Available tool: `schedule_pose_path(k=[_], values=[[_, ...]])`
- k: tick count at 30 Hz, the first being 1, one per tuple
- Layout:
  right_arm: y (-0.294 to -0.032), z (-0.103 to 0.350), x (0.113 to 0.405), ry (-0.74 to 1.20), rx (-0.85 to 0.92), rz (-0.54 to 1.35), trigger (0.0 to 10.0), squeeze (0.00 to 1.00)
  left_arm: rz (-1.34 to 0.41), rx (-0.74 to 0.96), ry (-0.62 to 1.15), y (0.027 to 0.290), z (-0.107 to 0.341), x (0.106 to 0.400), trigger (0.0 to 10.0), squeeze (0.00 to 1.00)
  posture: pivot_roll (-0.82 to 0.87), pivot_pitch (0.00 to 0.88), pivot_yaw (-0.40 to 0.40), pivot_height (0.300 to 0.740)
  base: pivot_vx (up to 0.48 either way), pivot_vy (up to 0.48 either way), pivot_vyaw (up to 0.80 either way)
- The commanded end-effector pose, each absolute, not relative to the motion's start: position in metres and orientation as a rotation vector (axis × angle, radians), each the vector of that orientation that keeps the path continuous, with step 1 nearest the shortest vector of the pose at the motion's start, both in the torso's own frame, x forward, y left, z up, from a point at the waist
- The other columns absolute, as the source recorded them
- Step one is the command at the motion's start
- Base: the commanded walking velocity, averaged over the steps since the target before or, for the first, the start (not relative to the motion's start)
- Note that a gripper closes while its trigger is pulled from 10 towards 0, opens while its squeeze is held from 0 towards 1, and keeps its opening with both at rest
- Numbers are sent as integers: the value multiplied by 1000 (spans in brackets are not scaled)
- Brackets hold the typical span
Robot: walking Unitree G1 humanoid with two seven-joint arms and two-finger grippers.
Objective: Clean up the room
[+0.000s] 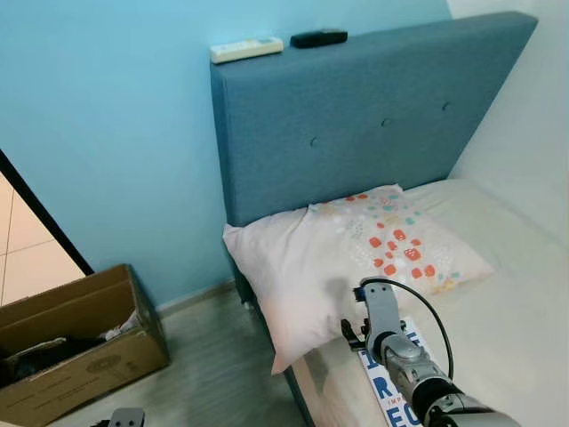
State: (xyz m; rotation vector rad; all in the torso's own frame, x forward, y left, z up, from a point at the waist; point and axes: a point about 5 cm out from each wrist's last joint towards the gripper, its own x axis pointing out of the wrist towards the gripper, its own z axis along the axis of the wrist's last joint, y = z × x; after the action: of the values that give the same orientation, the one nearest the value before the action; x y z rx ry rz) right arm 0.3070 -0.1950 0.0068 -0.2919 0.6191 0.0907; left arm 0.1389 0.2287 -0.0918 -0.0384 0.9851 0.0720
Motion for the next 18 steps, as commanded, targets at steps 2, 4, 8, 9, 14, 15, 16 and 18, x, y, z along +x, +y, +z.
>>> schedule_pose_path(k=[2, 4, 8, 9, 14, 15, 16, 18], values=[[-195, 4, 305, 648, -365, 119, 10000, 0, 91, -66, 1045, 224, -99, 125, 10000, 0, 3, 66, -42, 680, 0, 0, 0], [-194, 4, 305, 650, -397, 133, 10000, 0, 93, -66, 1053, 223, -100, 123, 10000, 0, 1, 63, -43, 675, 0, 0, 0], [-194, 5, 306, 656, -462, 149, 10000, 0, 99, -66, 1072, 223, -101, 118, 10000, 0, 1, 65, -45, 660, 0, 0, 0], [-195, 5, 306, 658, -494, 148, 10000, 0, 102, -67, 1079, 223, -102, 115, 10000, 0, 1, 68, -46, 655, 0, 0, 0], [-198, 6, 307, 664, -584, 150, 10000, 0, 107, -65, 1095, 223, -104, 109, 10000, 0, 6, 75, -51, 635, 0, 0, 0], [-198, 6, 307, 664, -603, 154, 10000, 0, 108, -65, 1097, 224, -104, 108, 10000, 0, 7, 77, -51, 630, 0, 0, 0], [-198, 6, 307, 664, -603, 154, 10000, 0, 108, -65, 1097, 224, -104, 108, 10000, 0, 7, 77, -51, 630, 0, 0, 0], [-199, 6, 307, 662, -624, 154, 10000, 0, 109, -64, 1100, 224, -104, 107, 10000, 0, 9, 79, -50, 620, 0, 0, 0]])
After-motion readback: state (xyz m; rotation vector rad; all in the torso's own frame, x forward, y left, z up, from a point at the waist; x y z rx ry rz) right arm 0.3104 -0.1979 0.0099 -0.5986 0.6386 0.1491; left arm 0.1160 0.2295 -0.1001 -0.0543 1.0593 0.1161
